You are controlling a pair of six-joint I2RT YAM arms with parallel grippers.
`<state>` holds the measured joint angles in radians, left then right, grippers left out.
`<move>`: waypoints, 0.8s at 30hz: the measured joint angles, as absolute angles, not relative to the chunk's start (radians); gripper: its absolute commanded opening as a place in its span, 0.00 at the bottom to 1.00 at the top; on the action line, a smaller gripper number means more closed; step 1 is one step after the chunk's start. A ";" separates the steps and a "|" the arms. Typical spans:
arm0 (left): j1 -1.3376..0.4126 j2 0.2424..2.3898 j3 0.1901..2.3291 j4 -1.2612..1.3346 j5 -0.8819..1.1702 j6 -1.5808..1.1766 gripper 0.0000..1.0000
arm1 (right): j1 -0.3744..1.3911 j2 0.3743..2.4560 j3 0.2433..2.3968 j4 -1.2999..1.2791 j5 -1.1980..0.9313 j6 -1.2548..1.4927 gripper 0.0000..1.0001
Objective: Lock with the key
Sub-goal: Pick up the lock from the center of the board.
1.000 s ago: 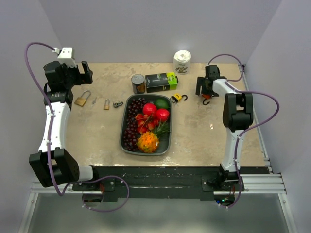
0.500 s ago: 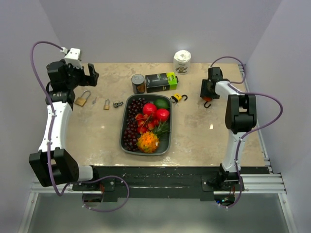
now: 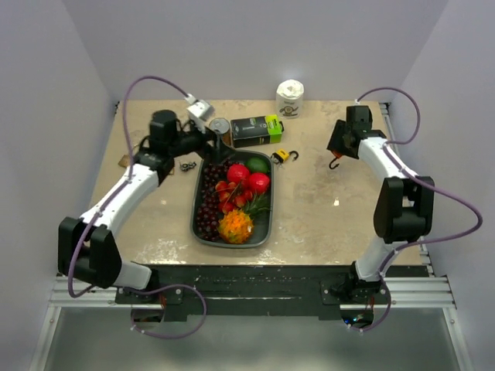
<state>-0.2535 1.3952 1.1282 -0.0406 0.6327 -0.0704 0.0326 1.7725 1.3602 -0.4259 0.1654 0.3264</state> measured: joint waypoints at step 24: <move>-0.904 1.938 1.374 0.407 0.343 -0.383 0.74 | 0.031 1.327 1.172 -0.606 0.001 0.668 0.00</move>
